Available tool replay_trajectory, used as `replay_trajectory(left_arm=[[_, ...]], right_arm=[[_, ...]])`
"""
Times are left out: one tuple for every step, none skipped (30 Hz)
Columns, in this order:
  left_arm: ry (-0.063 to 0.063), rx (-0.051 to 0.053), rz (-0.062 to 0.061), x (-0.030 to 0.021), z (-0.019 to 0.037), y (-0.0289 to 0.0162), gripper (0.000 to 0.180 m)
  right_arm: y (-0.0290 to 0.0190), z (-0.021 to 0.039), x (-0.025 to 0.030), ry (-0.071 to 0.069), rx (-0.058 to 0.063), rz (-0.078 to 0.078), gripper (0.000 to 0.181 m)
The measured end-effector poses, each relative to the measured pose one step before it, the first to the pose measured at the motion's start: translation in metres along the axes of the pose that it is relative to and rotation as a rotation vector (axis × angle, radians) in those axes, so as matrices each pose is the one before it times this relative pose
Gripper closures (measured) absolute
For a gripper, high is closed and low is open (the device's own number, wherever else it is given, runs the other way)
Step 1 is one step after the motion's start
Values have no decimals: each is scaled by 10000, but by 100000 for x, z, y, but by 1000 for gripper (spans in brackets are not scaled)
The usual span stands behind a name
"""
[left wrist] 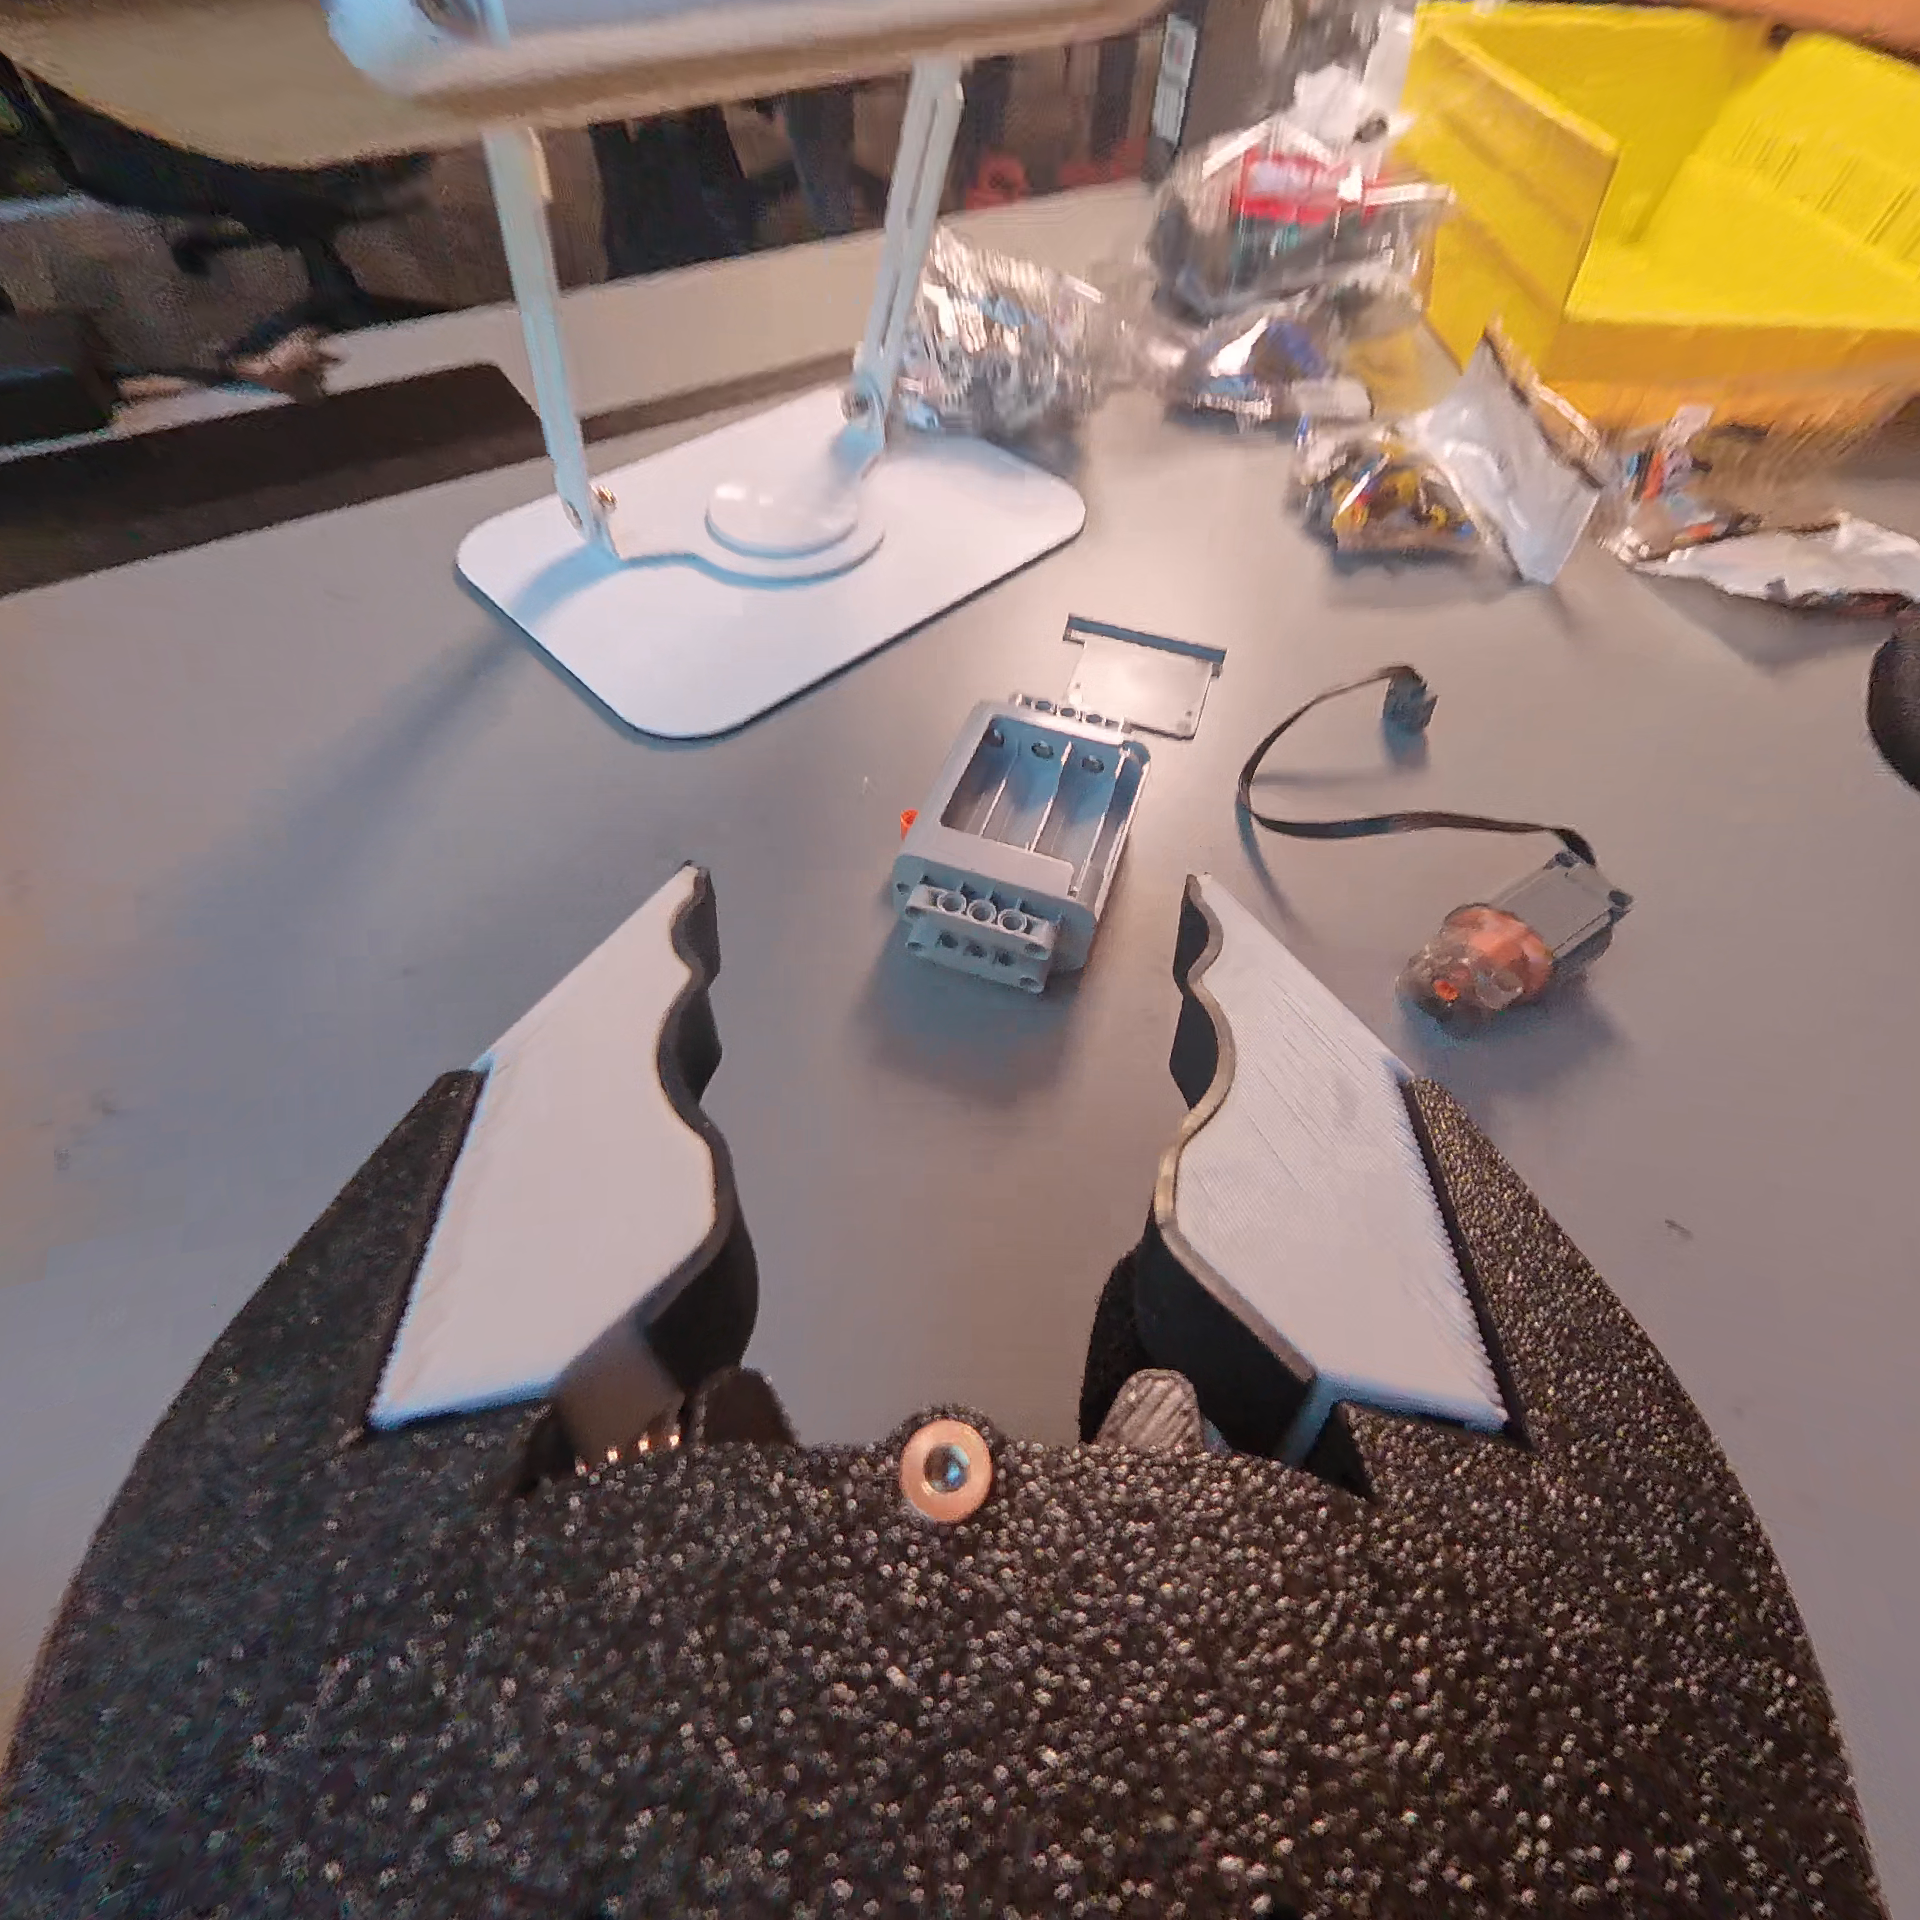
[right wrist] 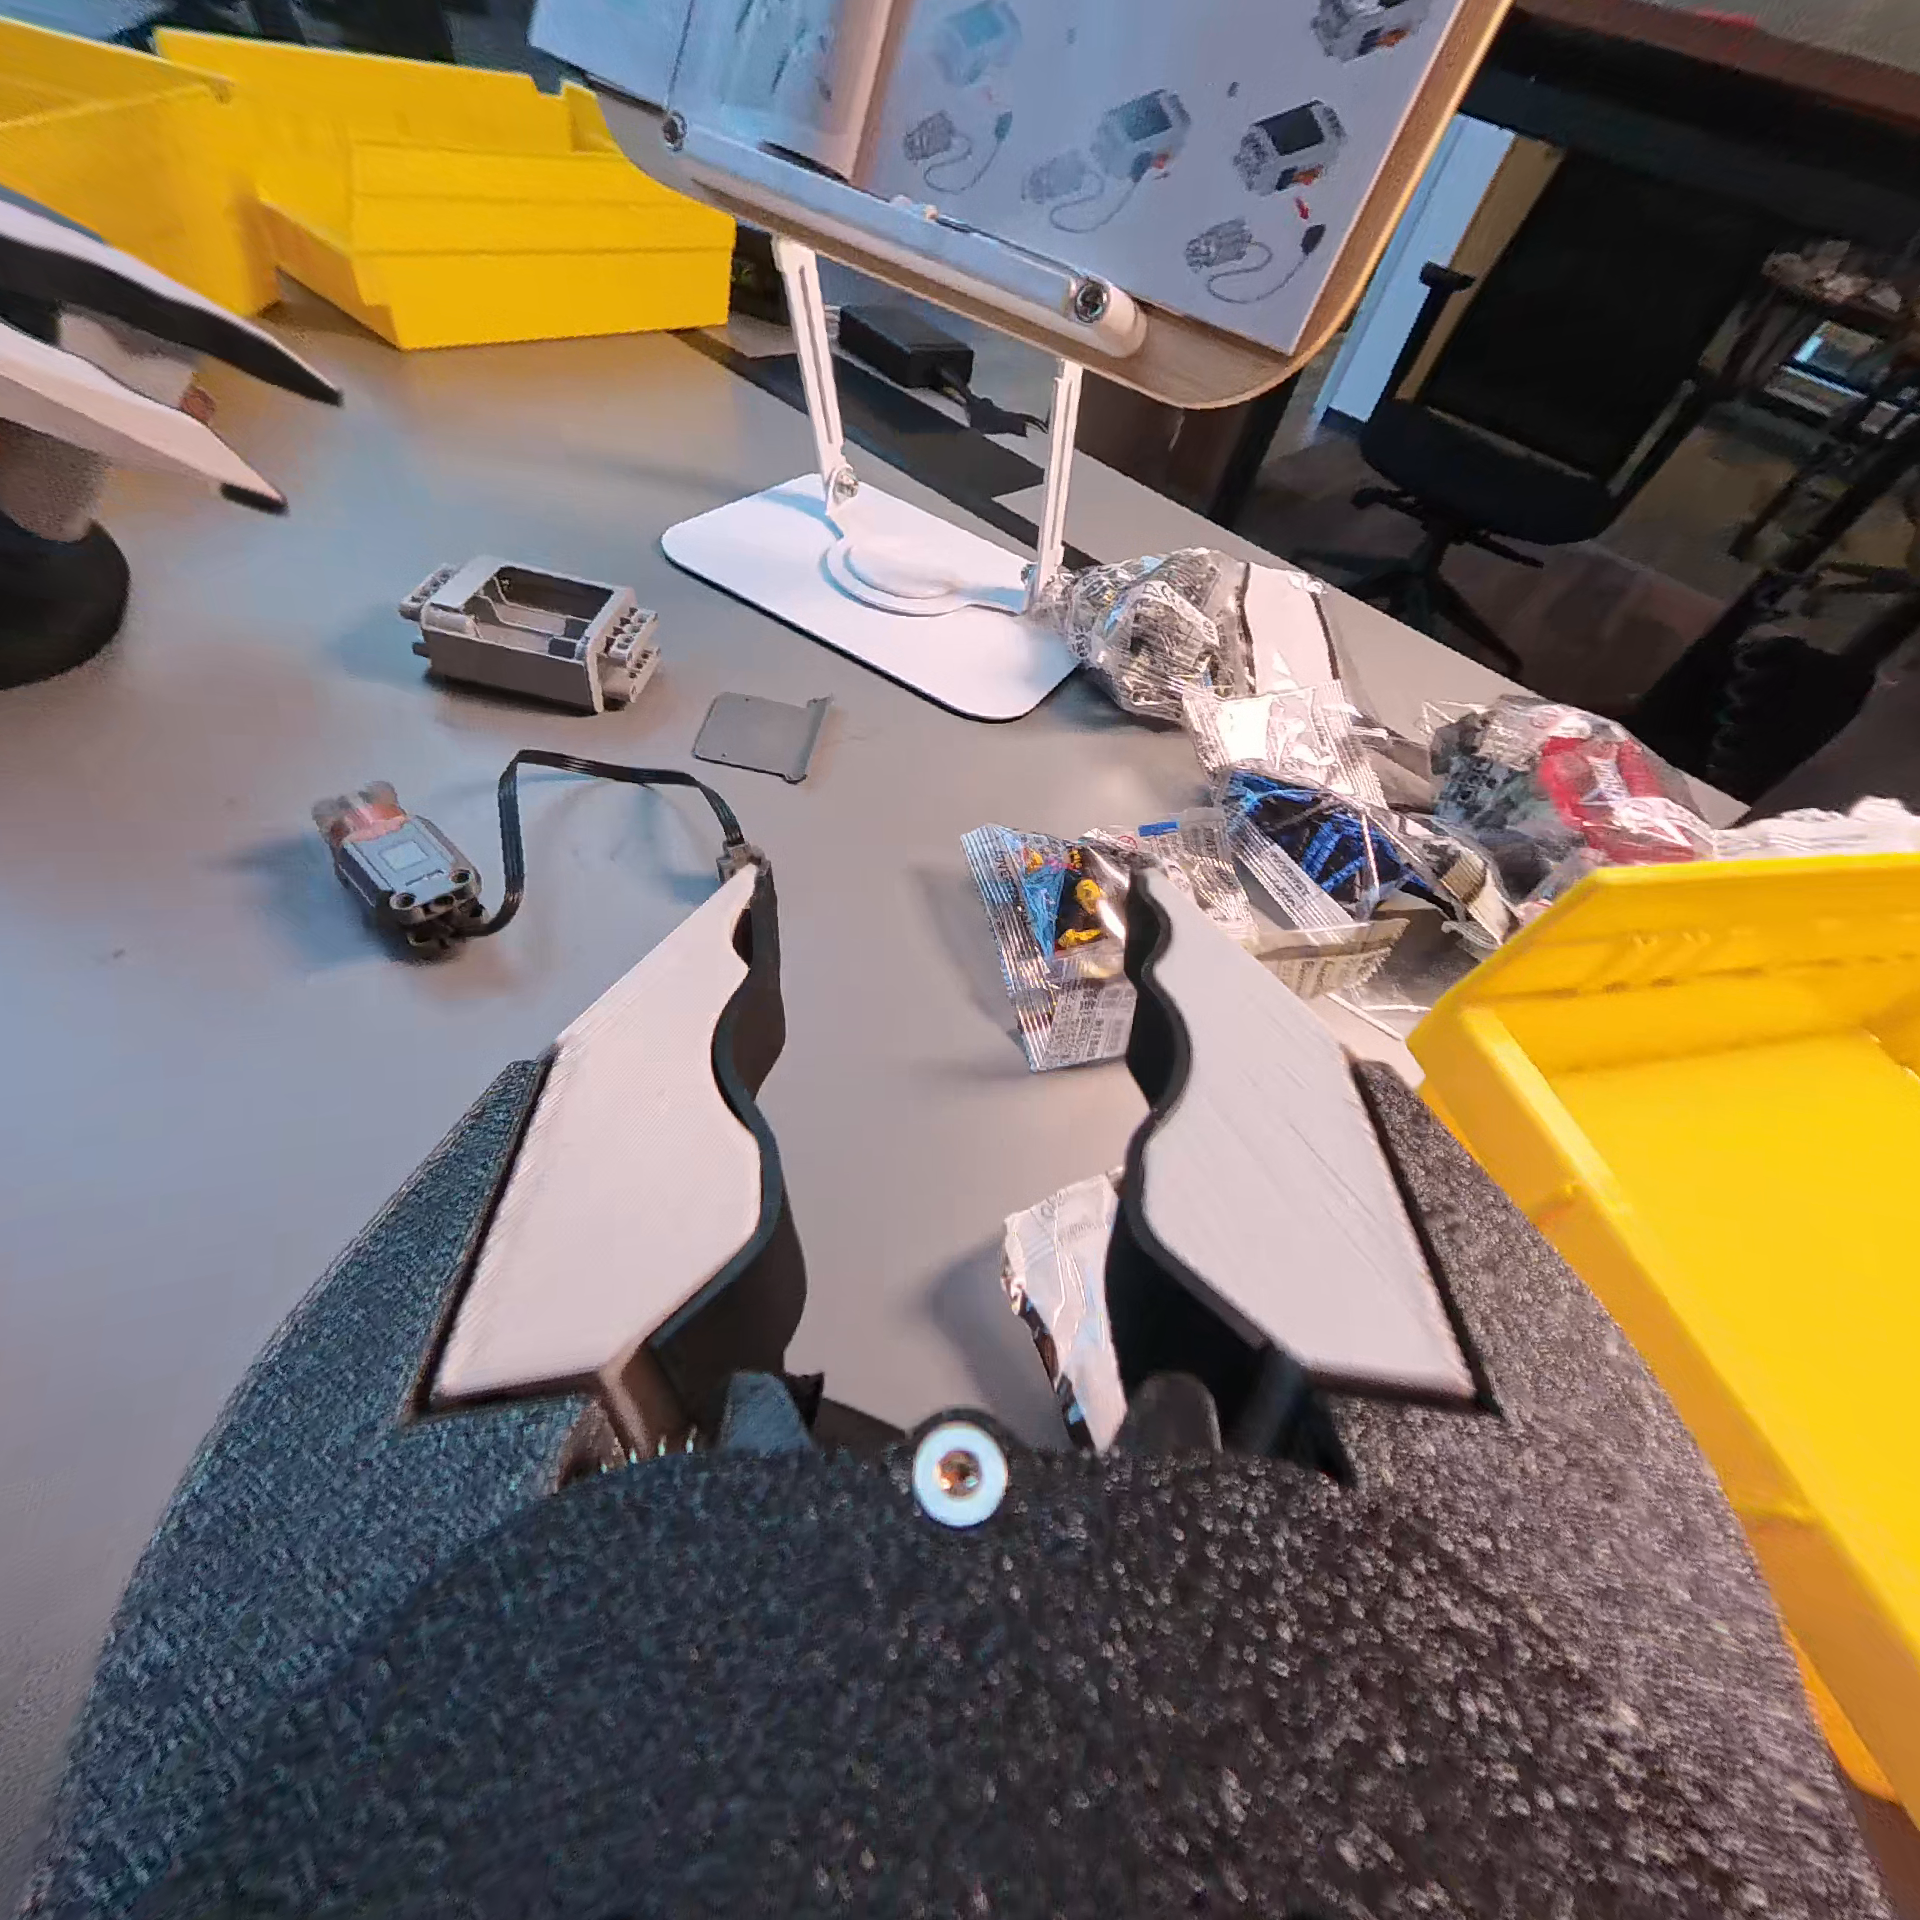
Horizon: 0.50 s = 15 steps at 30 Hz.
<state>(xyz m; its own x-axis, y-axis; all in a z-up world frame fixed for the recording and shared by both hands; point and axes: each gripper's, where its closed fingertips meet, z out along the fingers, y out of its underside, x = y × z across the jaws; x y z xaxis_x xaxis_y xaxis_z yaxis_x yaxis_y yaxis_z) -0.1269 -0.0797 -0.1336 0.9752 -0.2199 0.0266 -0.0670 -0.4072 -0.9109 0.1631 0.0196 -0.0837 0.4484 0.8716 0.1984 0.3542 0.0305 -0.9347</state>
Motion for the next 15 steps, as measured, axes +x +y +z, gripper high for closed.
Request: replay_trajectory(left_arm=[[185,-600,26,250,681,723,92],[249,-660,14,319,761,799,90],[188,-575,57,240,787,672,88],[82,-463,145,108,764,453,88],[65,-443,181,77,765,366,88],[34,-340,170,0,738,147,88],[-50,-284,223,-152,684,29,88],[-69,-286,285,-172,589,12,89],[125,-222,242,95,507,-36,96],[221,-114,234,180,405,-121,113],[92,-76,88,-138,289,-121,119],[345,-6,-259,-9,100,-229,120],[649,58,-602,110,-69,-278,120],[916,213,-971,187,-151,-387,120],[1013,334,-1199,92,-201,-452,121]], right_arm=[[-31,617,-53,-199,39,22,115],[18,582,3,-195,37,67,115],[54,532,53,-183,31,63,115],[96,479,113,-146,14,40,115],[127,437,152,-117,-16,18,116],[154,386,170,-101,-38,6,116],[148,338,141,-94,-38,2,116],[152,277,112,-84,-42,-4,116],[128,216,72,-82,-29,-9,117],[149,150,25,-83,-26,-10,117],[165,83,7,-67,-35,-8,117],[154,5,14,-34,-26,-11,118],[121,-80,22,-6,-2,-2,118],[72,-139,-20,-6,27,27,119],[-13,-191,-71,-24,58,28,120]])
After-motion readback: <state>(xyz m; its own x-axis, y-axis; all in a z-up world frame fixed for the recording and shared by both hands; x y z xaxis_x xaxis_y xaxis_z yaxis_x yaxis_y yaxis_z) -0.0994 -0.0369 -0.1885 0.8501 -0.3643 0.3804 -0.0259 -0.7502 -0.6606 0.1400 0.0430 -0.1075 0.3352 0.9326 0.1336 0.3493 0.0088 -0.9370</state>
